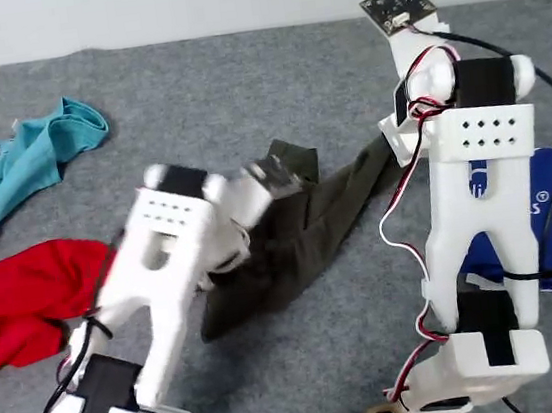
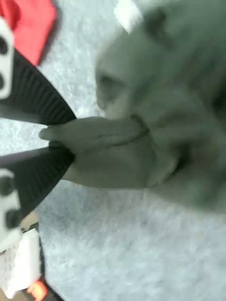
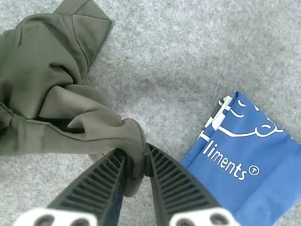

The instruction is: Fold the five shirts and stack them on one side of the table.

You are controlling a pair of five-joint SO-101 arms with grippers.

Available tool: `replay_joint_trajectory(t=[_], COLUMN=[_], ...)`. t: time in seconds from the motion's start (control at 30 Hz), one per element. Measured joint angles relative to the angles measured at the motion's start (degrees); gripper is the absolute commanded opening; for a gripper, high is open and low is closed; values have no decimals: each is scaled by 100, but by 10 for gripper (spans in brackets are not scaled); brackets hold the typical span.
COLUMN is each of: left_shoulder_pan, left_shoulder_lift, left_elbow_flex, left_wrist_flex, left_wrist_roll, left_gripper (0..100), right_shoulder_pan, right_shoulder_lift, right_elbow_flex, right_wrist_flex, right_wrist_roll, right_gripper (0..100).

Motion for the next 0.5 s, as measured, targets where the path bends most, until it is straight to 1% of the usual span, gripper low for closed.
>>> replay_joint_trajectory(t=[0.13, 0.23, 0.3, 0.5], left_shoulder_pan=[-686, -1178, -1319, -1354], left_shoulder_lift=[-62, -422, -712, -1495], left_elbow_flex=[-1108, -1855, -2286, -3385], left_wrist_flex=[158, 167, 176, 211], left_wrist_roll=[167, 246, 255, 255], left_gripper=[5, 5, 6, 6], right_shoulder_pan=[0, 0, 44, 431], right_shoulder_lift=[-396, -756, -1020, -1846], right_elbow_flex=[0, 0, 0, 0], right_wrist_flex=[0, 0, 0, -158], right_wrist_roll=[44, 316, 475, 703], right_gripper=[10, 10, 10, 10])
